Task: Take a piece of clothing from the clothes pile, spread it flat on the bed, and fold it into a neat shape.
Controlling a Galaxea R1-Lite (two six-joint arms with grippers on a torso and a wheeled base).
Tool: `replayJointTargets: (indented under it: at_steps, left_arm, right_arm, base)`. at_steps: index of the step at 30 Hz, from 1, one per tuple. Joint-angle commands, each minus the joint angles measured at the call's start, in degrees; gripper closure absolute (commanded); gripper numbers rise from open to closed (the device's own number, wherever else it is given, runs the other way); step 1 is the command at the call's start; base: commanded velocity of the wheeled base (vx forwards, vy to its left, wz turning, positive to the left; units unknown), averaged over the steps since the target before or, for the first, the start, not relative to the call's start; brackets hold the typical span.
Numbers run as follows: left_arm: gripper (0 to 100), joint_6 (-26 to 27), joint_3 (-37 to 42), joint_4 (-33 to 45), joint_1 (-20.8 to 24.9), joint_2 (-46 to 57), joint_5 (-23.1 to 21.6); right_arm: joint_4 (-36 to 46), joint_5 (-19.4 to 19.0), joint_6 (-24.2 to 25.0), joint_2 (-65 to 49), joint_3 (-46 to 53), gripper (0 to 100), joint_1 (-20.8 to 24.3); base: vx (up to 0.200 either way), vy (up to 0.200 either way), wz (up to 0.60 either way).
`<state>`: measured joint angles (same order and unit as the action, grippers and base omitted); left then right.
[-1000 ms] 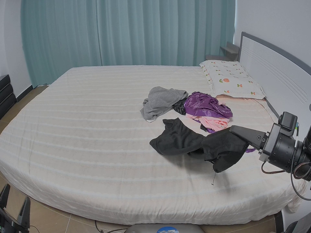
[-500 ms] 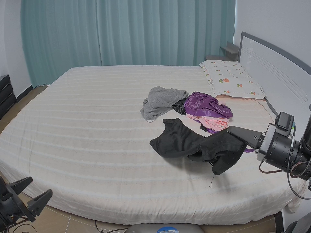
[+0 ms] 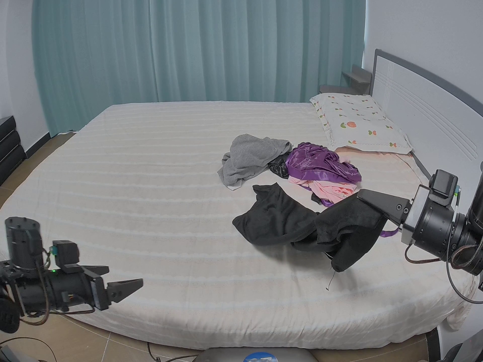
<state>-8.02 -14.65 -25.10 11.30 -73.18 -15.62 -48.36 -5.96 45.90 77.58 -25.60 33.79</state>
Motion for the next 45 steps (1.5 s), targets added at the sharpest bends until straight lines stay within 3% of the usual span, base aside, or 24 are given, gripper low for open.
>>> replayJointTargets:
  at_steps: [1, 2, 8, 15, 34, 40, 45]
  left_arm:
    - [0, -0.24, -5.47, -11.9, 10.06, -29.12, 4.98]
    - [0, -1.03, -7.85, -14.63, 12.52, -34.22, 6.65]
    - [0, -9.56, -17.16, -18.76, 16.74, -45.3, 7.53]
    - [0, -9.91, -28.06, -19.99, 19.46, -55.49, 11.22]
    - [0, -9.03, -47.66, -20.16, 20.25, -70.17, 12.1]
    - [0, -9.64, -59.53, -20.16, 20.96, -76.94, 18.96]
    - [0, -9.56, -65.33, -20.16, 20.96, -79.31, 19.48]
  right_arm:
    - [0.02, -0.45, -0.46, 1.7, -1.73, 100, -2.06]
    - [-0.07, -0.45, -0.46, 1.43, -2.09, 100, -1.98]
    - [0.28, -0.72, -0.55, -0.33, -2.09, 100, -3.29]
    - [0.02, -0.63, -0.55, -0.33, -3.14, 100, -3.12]
    - [-0.33, -0.02, -3.09, -0.59, -4.63, 100, -1.27]
    - [-0.33, -0.19, -3.18, -0.85, -4.46, 100, -1.1]
    - [-0.33, -0.19, -3.01, -0.41, -4.55, 100, -1.27]
  base:
    - [0.0, 0.0, 0.0]
    - [0.0, 0.0, 0.0]
    - [0.0, 0.0, 0.0]
    - [0.0, 0.0, 0.0]
    - [0.0, 0.0, 0.0]
    - [0.0, 0.0, 0.0]
    - [0.0, 0.0, 0.0]
